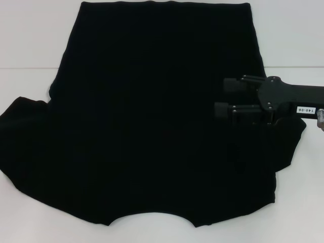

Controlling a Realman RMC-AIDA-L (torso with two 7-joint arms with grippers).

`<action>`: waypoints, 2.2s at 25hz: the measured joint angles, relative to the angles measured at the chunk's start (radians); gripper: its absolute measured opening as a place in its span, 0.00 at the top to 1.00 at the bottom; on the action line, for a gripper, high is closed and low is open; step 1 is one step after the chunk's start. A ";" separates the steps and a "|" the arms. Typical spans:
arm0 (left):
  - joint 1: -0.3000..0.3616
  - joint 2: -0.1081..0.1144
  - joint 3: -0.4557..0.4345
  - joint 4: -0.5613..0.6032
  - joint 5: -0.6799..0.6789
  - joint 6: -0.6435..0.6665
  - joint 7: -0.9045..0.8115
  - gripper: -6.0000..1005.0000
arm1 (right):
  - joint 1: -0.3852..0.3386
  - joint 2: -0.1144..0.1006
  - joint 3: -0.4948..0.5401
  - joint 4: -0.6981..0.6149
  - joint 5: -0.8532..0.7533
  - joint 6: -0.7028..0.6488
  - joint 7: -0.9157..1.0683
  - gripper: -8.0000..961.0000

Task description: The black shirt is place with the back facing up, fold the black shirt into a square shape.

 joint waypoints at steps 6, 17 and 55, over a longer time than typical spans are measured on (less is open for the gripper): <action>-0.009 -0.001 0.006 -0.003 -0.002 0.005 0.000 0.99 | 0.001 0.000 -0.001 0.000 0.000 0.004 -0.001 0.06; -0.067 -0.005 0.116 -0.007 -0.089 0.071 0.015 0.99 | -0.011 0.000 0.001 -0.001 0.001 0.007 -0.003 0.07; -0.054 -0.051 0.457 -0.309 -0.663 0.483 0.821 0.36 | -0.012 -0.172 -0.006 -0.006 -0.174 0.184 0.590 0.16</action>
